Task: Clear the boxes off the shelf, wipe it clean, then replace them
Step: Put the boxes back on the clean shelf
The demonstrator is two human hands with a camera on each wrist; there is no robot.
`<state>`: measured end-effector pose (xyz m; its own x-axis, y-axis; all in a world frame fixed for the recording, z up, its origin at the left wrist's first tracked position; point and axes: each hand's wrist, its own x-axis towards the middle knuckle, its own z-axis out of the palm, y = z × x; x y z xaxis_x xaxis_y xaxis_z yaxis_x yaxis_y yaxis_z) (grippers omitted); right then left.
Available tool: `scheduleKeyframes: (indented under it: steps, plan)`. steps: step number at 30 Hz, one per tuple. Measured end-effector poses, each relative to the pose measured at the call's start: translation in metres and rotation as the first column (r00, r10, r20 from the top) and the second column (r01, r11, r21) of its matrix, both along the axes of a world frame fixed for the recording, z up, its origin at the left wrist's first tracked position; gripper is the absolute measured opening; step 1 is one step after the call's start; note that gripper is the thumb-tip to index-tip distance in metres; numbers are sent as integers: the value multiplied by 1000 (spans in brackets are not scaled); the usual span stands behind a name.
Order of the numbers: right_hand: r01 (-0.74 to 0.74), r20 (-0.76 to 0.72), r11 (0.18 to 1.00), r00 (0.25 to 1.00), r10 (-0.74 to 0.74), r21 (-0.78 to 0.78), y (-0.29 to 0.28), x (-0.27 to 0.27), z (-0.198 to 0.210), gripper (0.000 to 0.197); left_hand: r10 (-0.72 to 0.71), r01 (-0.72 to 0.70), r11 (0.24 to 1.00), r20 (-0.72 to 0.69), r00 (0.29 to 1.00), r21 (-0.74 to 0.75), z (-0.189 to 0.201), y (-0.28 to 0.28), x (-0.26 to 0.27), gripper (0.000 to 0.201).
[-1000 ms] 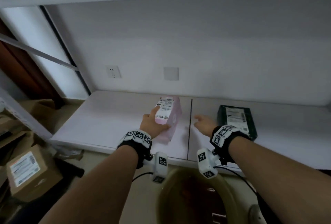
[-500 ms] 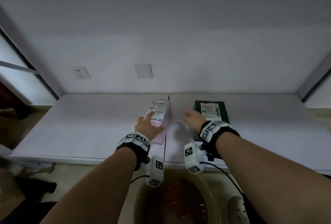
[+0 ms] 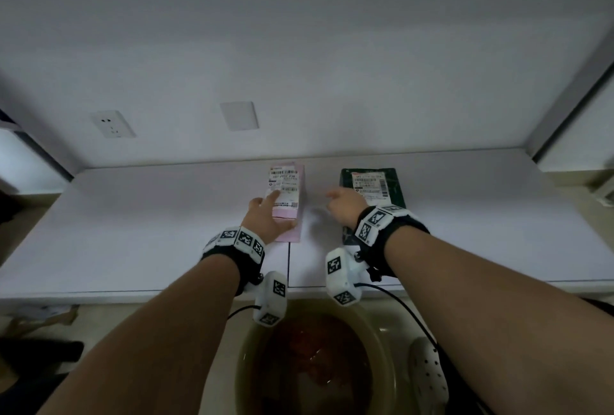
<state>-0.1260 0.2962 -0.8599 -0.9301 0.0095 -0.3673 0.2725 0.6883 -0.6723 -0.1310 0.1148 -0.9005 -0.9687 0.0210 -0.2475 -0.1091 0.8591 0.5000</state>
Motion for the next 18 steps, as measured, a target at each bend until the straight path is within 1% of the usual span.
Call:
scheduleKeyframes:
  steps: [4,7,13,18]
  plan:
    - [12,12,1000,1000,-12,-28,-4,0,-1,41,-101,101,995,-2,995,9,1,9,0,81]
    - [33,19,998,999,-32,-51,-9,1,-2,40,-144,144,989,13,989,27,1,12,0,81]
    - [58,25,995,998,-56,-80,-26,9,-4,41,-101,101,994,-23,995,28,3,-9,5,79]
    - [76,-23,995,997,-78,-64,-42,14,-2,41,-61,63,997,-44,997,52,16,-50,20,77]
